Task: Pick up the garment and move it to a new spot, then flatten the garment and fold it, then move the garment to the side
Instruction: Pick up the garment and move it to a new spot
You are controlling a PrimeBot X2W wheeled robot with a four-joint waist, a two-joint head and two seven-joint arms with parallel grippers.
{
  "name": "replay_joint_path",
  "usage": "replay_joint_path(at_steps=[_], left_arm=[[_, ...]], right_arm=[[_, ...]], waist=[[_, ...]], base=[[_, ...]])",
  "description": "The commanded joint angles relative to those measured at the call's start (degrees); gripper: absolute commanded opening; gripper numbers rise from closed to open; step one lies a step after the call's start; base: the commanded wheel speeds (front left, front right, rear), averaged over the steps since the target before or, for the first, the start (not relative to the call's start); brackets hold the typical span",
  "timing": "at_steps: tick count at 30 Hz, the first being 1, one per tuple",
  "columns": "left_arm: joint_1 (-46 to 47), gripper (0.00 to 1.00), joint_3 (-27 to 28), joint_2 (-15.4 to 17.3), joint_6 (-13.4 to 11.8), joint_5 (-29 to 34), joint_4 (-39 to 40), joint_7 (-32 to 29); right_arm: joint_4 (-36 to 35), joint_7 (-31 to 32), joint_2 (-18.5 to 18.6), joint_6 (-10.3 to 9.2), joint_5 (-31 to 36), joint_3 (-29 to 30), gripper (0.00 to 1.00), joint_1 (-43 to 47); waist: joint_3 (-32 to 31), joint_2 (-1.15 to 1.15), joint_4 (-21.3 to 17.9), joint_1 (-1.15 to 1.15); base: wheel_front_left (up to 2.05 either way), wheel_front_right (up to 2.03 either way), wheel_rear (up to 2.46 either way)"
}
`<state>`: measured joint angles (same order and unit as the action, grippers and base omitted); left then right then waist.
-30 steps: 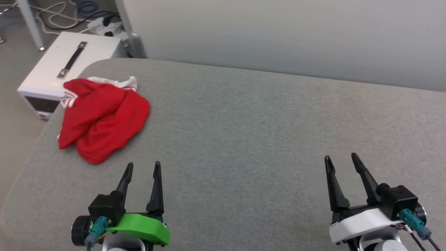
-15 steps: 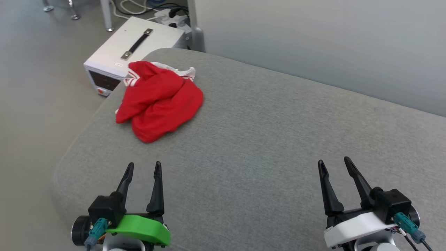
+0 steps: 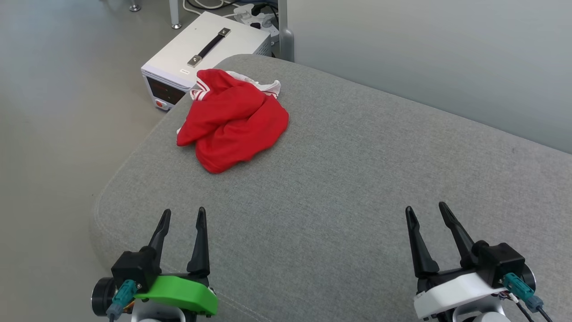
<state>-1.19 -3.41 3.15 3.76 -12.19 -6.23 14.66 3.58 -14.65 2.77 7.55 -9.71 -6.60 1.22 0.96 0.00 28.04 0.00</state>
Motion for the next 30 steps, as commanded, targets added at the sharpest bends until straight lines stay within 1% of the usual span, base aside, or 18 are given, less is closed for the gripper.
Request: replay_joint_path(at_steps=[1,8,13,17,19,21,23,27,30], left_arm=[[-0.60,1.00,0.09,-0.27,-0.34,-0.21,0.23,0.34],[-0.34,1.00,0.71,-0.27,-0.81,-0.61,-0.25,0.34],[2.05,1.00,1.90,-0.20,0.88,-1.23,-3.56,0.34],[7.45,1.00,1.88,2.06,2.58,-2.09,-8.94,0.29],[12.02,1.00,1.39,4.08,3.08,-2.99,-11.62,-0.85],[17.04,1.00,0.96,6.31,3.40,-4.44,-13.65,-3.35],[22.05,1.00,0.44,8.60,3.58,-6.58,-15.56,-7.31],[31.33,1.00,-2.59,13.78,3.69,-12.98,-18.31,-17.77],[37.10,1.00,-5.22,18.28,3.70,-17.70,-20.23,-26.11]], right_arm=[[0.24,-0.35,0.10,-0.06,0.01,-0.20,1.00,0.06],[0.28,-0.35,0.10,-0.06,0.37,-0.61,1.00,-0.25],[-0.25,-0.35,0.43,-0.06,1.04,-1.25,1.00,-0.88],[-1.30,-0.35,1.66,-0.06,1.81,-1.31,1.00,-2.22],[-2.07,-0.35,2.64,-0.06,2.19,-1.39,1.00,-3.05],[-3.03,-0.25,3.61,-0.06,2.58,-1.50,1.00,-3.90],[-4.29,0.18,4.58,-0.06,2.83,-1.60,1.00,-4.85],[-7.59,1.70,6.25,-0.06,3.24,-1.78,1.00,-6.67],[-10.19,2.80,7.06,-0.06,3.37,-1.68,1.00,-7.87]], waist=[[0.18,0.00,-0.23,0.00],[0.98,0.00,-1.65,0.00],[3.31,0.00,-3.58,0.00],[7.34,0.00,-5.78,0.00],[9.64,0.00,-6.83,0.00],[12.24,0.00,-8.04,0.00],[14.62,0.00,-9.25,0.00],[19.18,0.00,-11.79,0.00],[22.12,0.00,-13.45,0.00]], base=[[0.00,0.00,0.00],[0.00,0.00,0.00],[0.00,0.00,0.00],[0.00,0.00,0.00],[0.00,0.00,0.00],[0.00,0.00,0.00],[0.00,0.00,0.00],[0.00,0.00,0.00],[0.00,0.00,0.00]])
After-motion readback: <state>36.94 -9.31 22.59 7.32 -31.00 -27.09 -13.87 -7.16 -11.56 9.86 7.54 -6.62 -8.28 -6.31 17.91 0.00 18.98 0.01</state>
